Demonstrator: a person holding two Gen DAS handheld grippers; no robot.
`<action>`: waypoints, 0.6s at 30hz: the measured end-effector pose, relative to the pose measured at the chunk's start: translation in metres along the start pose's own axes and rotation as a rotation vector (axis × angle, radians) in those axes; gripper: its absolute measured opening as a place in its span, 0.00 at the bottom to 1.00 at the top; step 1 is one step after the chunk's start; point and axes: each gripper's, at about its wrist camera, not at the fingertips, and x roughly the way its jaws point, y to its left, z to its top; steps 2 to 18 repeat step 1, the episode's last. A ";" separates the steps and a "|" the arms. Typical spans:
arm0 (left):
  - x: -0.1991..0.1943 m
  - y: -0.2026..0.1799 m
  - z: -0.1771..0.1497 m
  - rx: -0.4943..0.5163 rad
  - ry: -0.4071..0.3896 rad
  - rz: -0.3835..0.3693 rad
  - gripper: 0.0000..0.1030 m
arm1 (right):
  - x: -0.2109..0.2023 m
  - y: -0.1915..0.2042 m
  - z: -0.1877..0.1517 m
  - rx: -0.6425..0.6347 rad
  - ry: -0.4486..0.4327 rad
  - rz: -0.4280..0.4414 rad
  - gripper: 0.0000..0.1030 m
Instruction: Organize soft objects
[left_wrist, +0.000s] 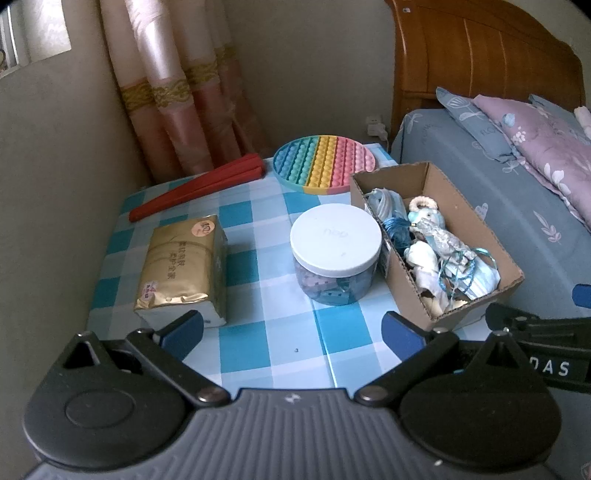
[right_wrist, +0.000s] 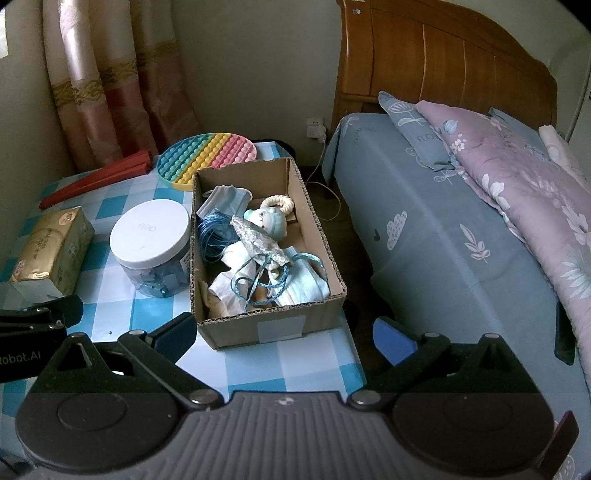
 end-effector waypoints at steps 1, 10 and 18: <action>0.000 -0.001 0.000 -0.001 0.000 0.001 0.99 | 0.000 0.000 0.000 0.000 0.000 -0.001 1.00; 0.000 -0.001 0.000 -0.001 0.000 0.001 0.99 | 0.000 0.000 0.000 0.000 0.000 -0.001 1.00; 0.000 -0.001 0.000 -0.001 0.000 0.001 0.99 | 0.000 0.000 0.000 0.000 0.000 -0.001 1.00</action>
